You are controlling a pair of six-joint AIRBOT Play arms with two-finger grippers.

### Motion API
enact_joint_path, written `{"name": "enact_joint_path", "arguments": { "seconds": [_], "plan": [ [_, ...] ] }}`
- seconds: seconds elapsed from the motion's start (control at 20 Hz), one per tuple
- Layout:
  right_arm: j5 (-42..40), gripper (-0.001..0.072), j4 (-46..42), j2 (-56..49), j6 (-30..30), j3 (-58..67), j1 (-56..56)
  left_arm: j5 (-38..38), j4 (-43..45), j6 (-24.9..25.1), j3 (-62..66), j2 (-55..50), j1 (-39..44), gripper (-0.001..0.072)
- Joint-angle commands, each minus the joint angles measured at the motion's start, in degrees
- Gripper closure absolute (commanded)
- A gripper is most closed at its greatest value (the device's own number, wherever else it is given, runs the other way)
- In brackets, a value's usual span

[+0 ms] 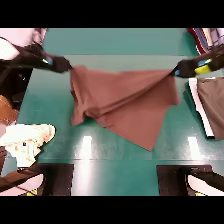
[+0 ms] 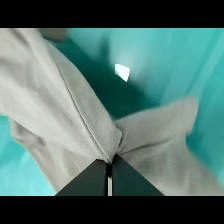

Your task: Fold the shirts.

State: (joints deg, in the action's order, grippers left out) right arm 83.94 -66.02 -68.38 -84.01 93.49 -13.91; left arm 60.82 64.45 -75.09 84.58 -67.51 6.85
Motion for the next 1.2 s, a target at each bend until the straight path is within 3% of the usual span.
{"name": "enact_joint_path", "arguments": {
  "seconds": [0.0, 0.2, 0.4, 0.65, 0.85, 1.15],
  "plan": [
    [0.3, 0.07, -0.2, 4.6, 0.0, 8.9, 0.2, 0.5, 1.7, 0.0, 8.2, 10.4, -0.7, 0.0686],
    [0.3, 0.07, -0.8, 9.6, 0.0, 20.5, 0.2, 1.1, 2.2, -1.7, 21.9, 18.7, -0.7, 0.0686],
    [0.5, 0.0701, -6.3, 13.6, -1.4, 28.2, 0.2, 4.7, 2.2, -3.2, 34.8, 19.8, -0.7, 0.0686],
    [-2.5, 0.0703, -9.6, 14.5, -1.8, 28.7, 0.2, 2.7, 2.3, -4.4, 35.6, 19.8, -0.7, 0.0686],
    [-2.3, 0.0703, -9.6, 6.0, -2.5, 28.7, 0.2, 4.0, 6.4, -4.5, 28.0, 15.7, -0.7, 0.0686],
    [7.2, 0.0703, -8.6, -16.8, -3.5, 25.0, 0.2, 9.5, 6.4, -7.6, 14.8, -5.6, -0.7, 0.0685]
  ]
}}
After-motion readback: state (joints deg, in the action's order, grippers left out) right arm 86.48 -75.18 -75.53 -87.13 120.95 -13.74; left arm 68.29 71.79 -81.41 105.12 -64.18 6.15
